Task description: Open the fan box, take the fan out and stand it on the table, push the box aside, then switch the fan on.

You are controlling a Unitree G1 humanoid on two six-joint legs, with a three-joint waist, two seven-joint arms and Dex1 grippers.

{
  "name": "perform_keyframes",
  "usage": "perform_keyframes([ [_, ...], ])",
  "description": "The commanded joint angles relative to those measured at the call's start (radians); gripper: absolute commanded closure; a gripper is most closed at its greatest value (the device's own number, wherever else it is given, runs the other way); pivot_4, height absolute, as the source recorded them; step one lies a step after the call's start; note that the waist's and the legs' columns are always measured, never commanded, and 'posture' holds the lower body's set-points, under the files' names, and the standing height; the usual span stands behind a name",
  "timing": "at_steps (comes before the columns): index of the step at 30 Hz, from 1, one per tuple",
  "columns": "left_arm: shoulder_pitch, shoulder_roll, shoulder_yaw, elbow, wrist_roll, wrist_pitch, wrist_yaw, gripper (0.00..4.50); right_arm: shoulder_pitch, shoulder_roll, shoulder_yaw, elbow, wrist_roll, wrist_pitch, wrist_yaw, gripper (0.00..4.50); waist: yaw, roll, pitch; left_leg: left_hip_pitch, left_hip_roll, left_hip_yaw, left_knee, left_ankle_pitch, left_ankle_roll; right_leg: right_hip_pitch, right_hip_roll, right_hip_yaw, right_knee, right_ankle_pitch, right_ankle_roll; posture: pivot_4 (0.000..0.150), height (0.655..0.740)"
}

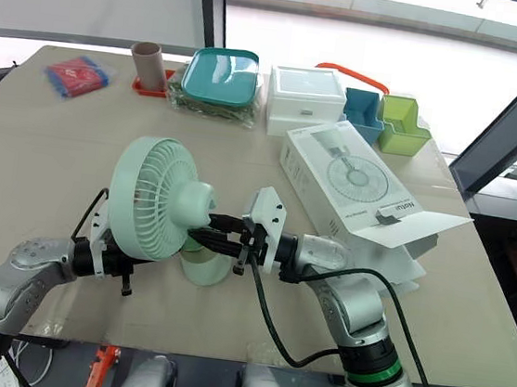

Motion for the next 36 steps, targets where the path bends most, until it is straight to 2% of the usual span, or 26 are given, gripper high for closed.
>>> perform_keyframes([
  [1, -0.007, -0.002, -0.021, -0.035, -0.001, -0.012, -0.020, 4.42, -0.003, 0.008, -0.011, -0.052, 0.024, -0.016, -0.001, 3.87, 0.000, 0.000, 0.000, 0.000, 0.000, 0.000, 0.000, 0.000, 0.000, 0.000, 0.000, 0.000, 0.000, 0.000, 0.000, 0.150, 0.7400],
  [21, -0.006, 0.005, -0.013, -0.038, 0.006, -0.018, -0.023, 4.42, -0.009, 0.012, -0.012, -0.042, 0.023, -0.023, 0.003, 3.87, 0.000, 0.000, 0.000, 0.000, 0.000, 0.000, 0.000, 0.000, 0.000, 0.001, 0.000, 0.000, 0.000, 0.000, 0.000, 0.150, 0.7400],
  [36, 0.009, 0.086, 0.141, -0.042, -0.056, -0.015, -0.033, 4.42, -0.043, 0.005, -0.044, -0.024, 0.036, -0.033, 0.017, 3.87, 0.000, 0.000, 0.000, 0.000, 0.000, 0.000, 0.000, 0.000, 0.000, 0.000, 0.000, 0.000, 0.000, 0.000, 0.000, 0.150, 0.7400],
])
